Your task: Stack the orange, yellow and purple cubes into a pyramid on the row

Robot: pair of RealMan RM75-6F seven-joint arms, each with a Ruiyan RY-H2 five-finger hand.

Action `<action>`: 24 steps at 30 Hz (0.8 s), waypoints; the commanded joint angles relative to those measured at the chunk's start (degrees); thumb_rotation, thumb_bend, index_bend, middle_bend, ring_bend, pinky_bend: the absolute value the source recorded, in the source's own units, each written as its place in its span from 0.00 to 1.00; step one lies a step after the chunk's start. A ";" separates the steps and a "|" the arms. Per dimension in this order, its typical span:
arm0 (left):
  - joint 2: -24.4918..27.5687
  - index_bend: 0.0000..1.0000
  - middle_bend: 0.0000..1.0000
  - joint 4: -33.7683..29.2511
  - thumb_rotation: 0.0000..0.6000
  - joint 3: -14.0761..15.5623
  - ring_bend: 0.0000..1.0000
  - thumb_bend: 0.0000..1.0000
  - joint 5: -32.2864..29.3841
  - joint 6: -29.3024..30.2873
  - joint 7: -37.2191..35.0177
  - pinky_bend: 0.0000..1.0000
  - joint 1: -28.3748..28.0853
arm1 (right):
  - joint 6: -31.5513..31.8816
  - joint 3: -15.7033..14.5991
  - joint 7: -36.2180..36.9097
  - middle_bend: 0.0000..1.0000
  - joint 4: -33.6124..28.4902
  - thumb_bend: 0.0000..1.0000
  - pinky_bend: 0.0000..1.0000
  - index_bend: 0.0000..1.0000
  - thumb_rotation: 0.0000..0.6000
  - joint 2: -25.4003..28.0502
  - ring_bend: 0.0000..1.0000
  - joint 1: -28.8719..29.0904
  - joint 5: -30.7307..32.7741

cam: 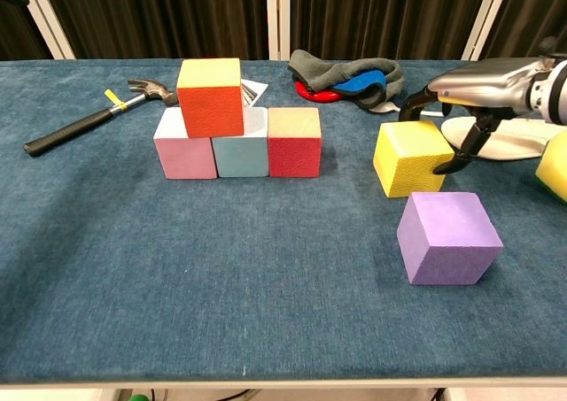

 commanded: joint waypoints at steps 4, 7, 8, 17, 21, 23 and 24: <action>-0.30 0.16 0.12 0.28 0.96 -0.57 0.14 0.17 1.18 0.21 -0.41 0.14 1.13 | 3.47 0.15 3.80 0.41 -0.60 0.32 0.32 0.48 0.94 0.21 0.17 0.08 -3.05; -0.21 0.16 0.12 0.30 0.94 -0.57 0.14 0.17 2.32 0.85 -0.39 0.14 2.06 | 6.43 1.58 4.94 0.42 -4.48 0.32 0.32 0.49 0.95 3.70 0.17 -0.41 -3.79; -0.18 0.16 0.12 0.31 0.94 -0.59 0.14 0.17 2.71 1.08 -0.37 0.14 2.40 | 7.02 2.46 4.94 0.42 -6.08 0.32 0.32 0.49 0.95 5.08 0.17 -0.22 -3.42; -1.40 0.17 0.12 0.91 0.99 -0.57 0.14 0.17 6.17 3.16 1.75 0.14 4.43 | 1.13 8.86 -2.31 0.42 -12.13 0.32 0.32 0.50 0.95 6.63 0.17 9.48 13.71; -2.04 0.17 0.12 1.08 1.00 -0.36 0.14 0.17 7.35 3.48 2.52 0.14 5.13 | 1.14 8.59 -7.39 0.42 -11.59 0.32 0.32 0.50 0.94 4.07 0.18 14.71 22.01; -2.10 0.17 0.12 1.12 0.99 -0.27 0.14 0.17 7.92 3.55 2.39 0.14 5.55 | 1.69 8.14 -9.47 0.42 -11.21 0.32 0.32 0.50 0.94 2.70 0.17 17.08 25.84; -2.09 0.17 0.12 1.16 0.99 -0.26 0.14 0.17 8.07 3.58 2.29 0.14 5.73 | 1.94 7.84 -10.39 0.42 -11.06 0.32 0.32 0.50 0.94 2.20 0.17 18.06 27.41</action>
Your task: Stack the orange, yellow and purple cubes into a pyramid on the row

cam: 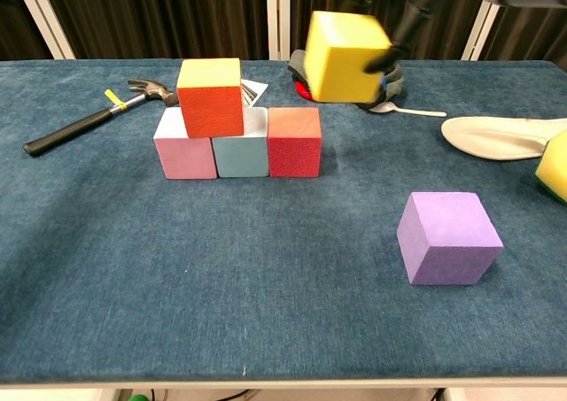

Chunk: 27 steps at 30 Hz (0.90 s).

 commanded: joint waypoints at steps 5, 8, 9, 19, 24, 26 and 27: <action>-0.11 0.17 0.12 0.54 0.99 -0.06 0.14 0.17 1.31 0.20 -1.62 0.14 1.25 | 1.30 -1.62 -8.99 0.41 0.30 0.32 0.32 0.50 0.95 -4.64 0.17 10.11 15.86; -0.24 0.17 0.12 0.90 0.99 0.07 0.14 0.17 2.25 0.18 -2.30 0.14 1.74 | 2.27 -2.61 -10.26 0.41 -0.17 0.32 0.33 0.50 0.95 -4.58 0.17 11.83 19.73; -0.34 0.17 0.12 1.02 0.99 0.10 0.14 0.17 2.58 0.20 -2.49 0.14 1.87 | 2.62 -2.97 -10.62 0.41 -0.33 0.32 0.33 0.50 0.94 -4.47 0.17 12.22 20.72; -1.05 0.17 0.12 2.02 1.00 -0.23 0.14 0.17 4.63 -0.26 -3.96 0.14 2.49 | 5.77 -5.77 -14.05 0.41 -0.52 0.32 0.33 0.50 0.94 -5.35 0.17 16.26 28.89; -1.12 0.17 0.12 2.20 0.99 -0.38 0.14 0.17 5.10 -0.21 -4.27 0.14 2.95 | 7.06 -6.69 -16.57 0.40 0.03 0.32 0.32 0.51 0.95 -6.78 0.17 18.97 33.02; -1.21 0.17 0.12 2.40 0.99 -0.37 0.14 0.17 5.32 -0.21 -4.46 0.14 3.16 | 7.67 -6.90 -17.21 0.40 0.23 0.32 0.32 0.51 0.95 -7.27 0.17 19.70 34.16; -1.24 0.17 0.12 2.49 0.99 -0.37 0.14 0.17 5.40 -0.23 -4.57 0.14 3.24 | 7.82 -6.97 -17.42 0.40 0.30 0.32 0.32 0.51 0.95 -7.44 0.17 19.96 34.63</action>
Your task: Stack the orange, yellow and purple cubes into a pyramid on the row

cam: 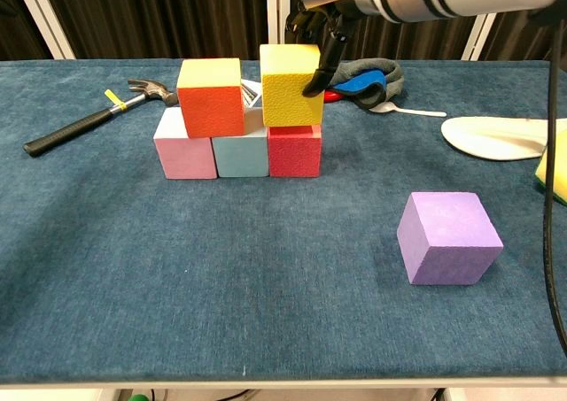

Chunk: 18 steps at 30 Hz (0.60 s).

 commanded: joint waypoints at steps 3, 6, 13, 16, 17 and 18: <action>-0.15 0.17 0.12 0.43 0.99 -0.03 0.14 0.17 0.34 -0.14 -0.48 0.14 0.31 | 0.63 -0.34 -0.89 0.39 0.55 0.31 0.32 0.51 0.95 -1.14 0.17 1.50 2.71; -0.23 0.17 0.12 0.74 0.99 -0.15 0.14 0.17 0.50 -0.20 -0.76 0.14 0.47 | 0.79 -0.52 -1.29 0.38 0.98 0.32 0.32 0.51 0.95 -1.57 0.17 2.11 3.39; -0.28 0.17 0.12 1.07 0.99 -0.36 0.14 0.17 0.93 -0.28 -1.15 0.14 0.81 | 0.86 -0.40 -1.29 0.38 1.33 0.31 0.31 0.51 0.94 -2.13 0.17 3.00 4.50; -0.31 0.17 0.12 1.17 0.99 -0.44 0.14 0.17 1.04 -0.40 -1.32 0.14 0.94 | 1.20 -0.49 -1.66 0.38 1.67 0.31 0.31 0.50 0.95 -2.53 0.17 3.51 4.89; -0.32 0.17 0.12 1.19 0.99 -0.43 0.14 0.17 1.07 -0.46 -1.36 0.14 0.98 | 1.29 -0.48 -1.71 0.38 1.77 0.31 0.31 0.50 0.94 -2.67 0.17 3.62 5.09; -0.32 0.17 0.12 1.20 0.99 -0.42 0.14 0.17 1.10 -0.50 -1.40 0.14 1.03 | 1.31 -0.49 -1.76 0.37 1.85 0.31 0.31 0.50 0.94 -2.80 0.17 3.73 5.33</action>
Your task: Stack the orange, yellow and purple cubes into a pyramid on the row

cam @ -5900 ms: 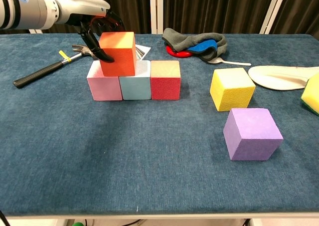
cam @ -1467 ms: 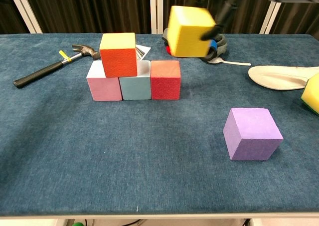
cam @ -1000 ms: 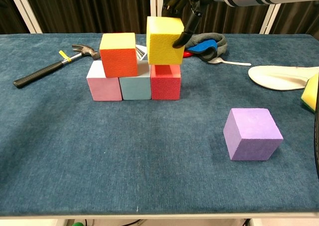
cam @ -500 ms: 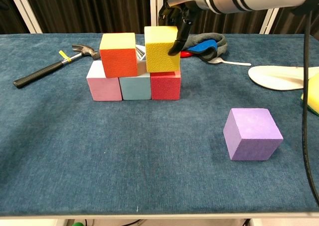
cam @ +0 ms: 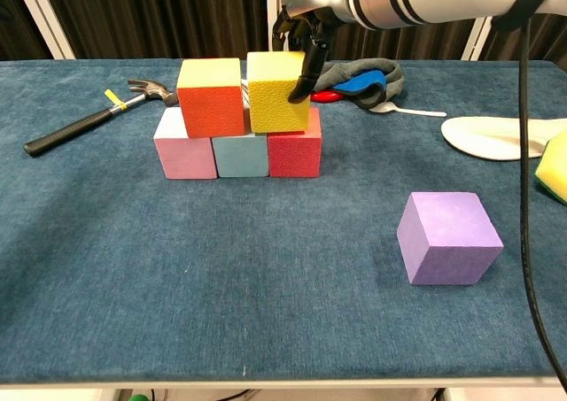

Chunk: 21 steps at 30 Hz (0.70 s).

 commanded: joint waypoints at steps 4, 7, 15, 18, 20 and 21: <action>-0.03 0.17 0.12 0.13 0.99 0.01 0.14 0.17 0.24 -0.02 -0.14 0.14 0.29 | 0.46 0.08 -0.37 0.37 0.25 0.31 0.31 0.50 0.94 -0.58 0.17 0.65 1.08; -0.09 0.17 0.12 0.23 1.00 -0.04 0.14 0.17 0.43 0.02 -0.24 0.14 0.43 | 0.94 0.17 -0.52 0.37 0.20 0.31 0.30 0.50 0.95 -0.83 0.17 0.87 1.35; -0.20 0.17 0.12 0.32 0.99 -0.12 0.14 0.17 0.88 -0.15 -0.33 0.14 0.61 | 1.93 0.29 -1.30 0.37 0.08 0.31 0.29 0.50 0.94 -1.44 0.17 1.41 2.81; -0.24 0.17 0.12 0.36 1.00 -0.14 0.14 0.17 1.06 -0.06 -0.44 0.14 0.75 | 1.75 0.54 -1.25 0.37 0.13 0.31 0.29 0.49 0.94 -1.69 0.17 1.52 3.46; -0.28 0.17 0.12 0.47 0.99 -0.10 0.14 0.17 1.15 -0.05 -0.53 0.14 0.86 | 1.88 0.43 -1.66 0.37 0.23 0.31 0.29 0.49 0.95 -1.89 0.17 1.73 3.79; -0.31 0.17 0.12 0.54 0.99 -0.07 0.14 0.17 1.20 -0.08 -0.58 0.14 0.90 | 1.95 0.43 -1.79 0.36 0.24 0.31 0.29 0.48 0.95 -1.98 0.17 1.82 3.94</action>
